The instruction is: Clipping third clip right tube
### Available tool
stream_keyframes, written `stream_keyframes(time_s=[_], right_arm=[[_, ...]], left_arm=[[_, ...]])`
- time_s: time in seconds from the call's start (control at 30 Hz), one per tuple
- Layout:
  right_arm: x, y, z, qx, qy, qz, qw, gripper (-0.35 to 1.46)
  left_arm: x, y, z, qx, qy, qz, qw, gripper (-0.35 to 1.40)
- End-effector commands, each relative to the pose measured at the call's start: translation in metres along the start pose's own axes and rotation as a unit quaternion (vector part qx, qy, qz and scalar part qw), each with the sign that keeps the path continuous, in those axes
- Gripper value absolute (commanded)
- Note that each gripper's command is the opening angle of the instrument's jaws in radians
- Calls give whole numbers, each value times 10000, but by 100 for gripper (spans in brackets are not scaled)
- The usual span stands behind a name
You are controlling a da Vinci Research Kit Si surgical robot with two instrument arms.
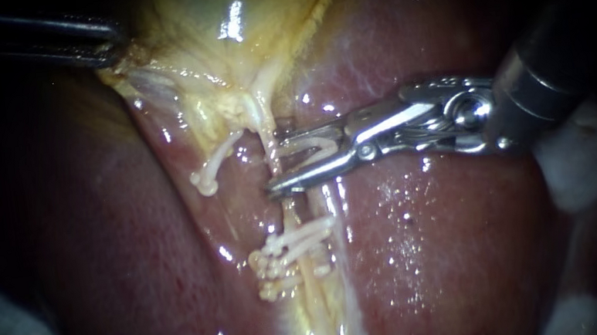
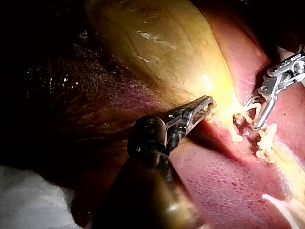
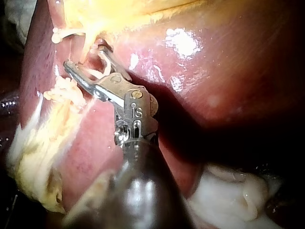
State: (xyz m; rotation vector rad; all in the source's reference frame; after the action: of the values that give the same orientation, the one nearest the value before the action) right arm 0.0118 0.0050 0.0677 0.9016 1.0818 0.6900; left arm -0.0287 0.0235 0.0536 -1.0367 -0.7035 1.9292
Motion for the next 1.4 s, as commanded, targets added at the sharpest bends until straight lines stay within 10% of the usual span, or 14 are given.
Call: stream_keyframes(time_s=[0.03,0.77,1.4], right_arm=[[1,0,2,23,51,21,10000,50],[37,-44,16,828,466,220,9952,50],[43,-47,12,990,698,420,9917,31]], left_arm=[[0,0,0,0,0,0,10000,-35],[0,1,0,4,2,-3,10000,-35],[0,1,0,4,2,-3,10000,-35]])
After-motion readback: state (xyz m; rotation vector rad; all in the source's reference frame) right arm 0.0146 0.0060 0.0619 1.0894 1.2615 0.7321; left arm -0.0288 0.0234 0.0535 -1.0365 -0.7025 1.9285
